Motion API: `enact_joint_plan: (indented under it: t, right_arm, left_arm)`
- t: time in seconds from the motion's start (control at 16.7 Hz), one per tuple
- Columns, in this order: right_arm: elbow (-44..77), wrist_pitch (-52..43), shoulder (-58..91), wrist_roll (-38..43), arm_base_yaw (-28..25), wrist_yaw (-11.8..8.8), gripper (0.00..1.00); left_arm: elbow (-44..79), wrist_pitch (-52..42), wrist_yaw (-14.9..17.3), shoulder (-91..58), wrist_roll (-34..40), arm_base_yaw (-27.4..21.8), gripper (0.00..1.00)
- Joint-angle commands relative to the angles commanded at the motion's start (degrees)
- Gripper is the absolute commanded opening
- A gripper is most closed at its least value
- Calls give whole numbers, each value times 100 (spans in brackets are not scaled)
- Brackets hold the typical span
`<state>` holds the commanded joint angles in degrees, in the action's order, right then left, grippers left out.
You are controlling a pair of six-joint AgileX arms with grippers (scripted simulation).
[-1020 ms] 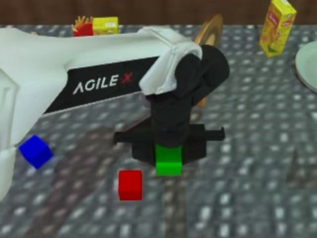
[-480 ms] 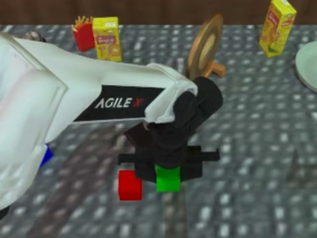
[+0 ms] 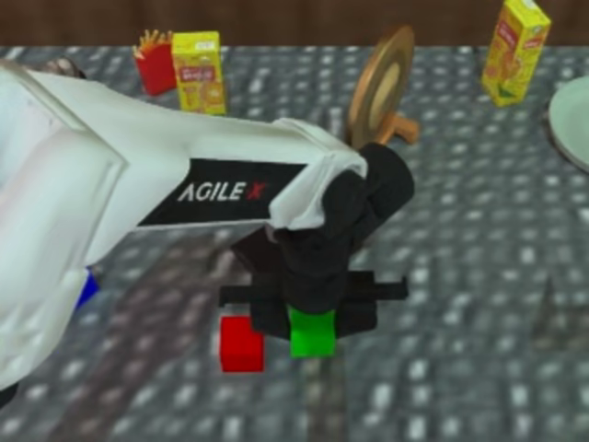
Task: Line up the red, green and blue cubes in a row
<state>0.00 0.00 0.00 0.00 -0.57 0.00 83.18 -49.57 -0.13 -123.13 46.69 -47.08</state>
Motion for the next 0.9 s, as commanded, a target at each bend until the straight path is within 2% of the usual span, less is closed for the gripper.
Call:
enact_joint_plan:
  t: [0.42,0.9]
  right_arm:
    - [0,0,0,0,0,0,100]
    - [0,0,0,0,0,0,100]
  left_arm:
    - [0,0,0,0,0,0,98]
    - [0,0,0,0,0,0,100]
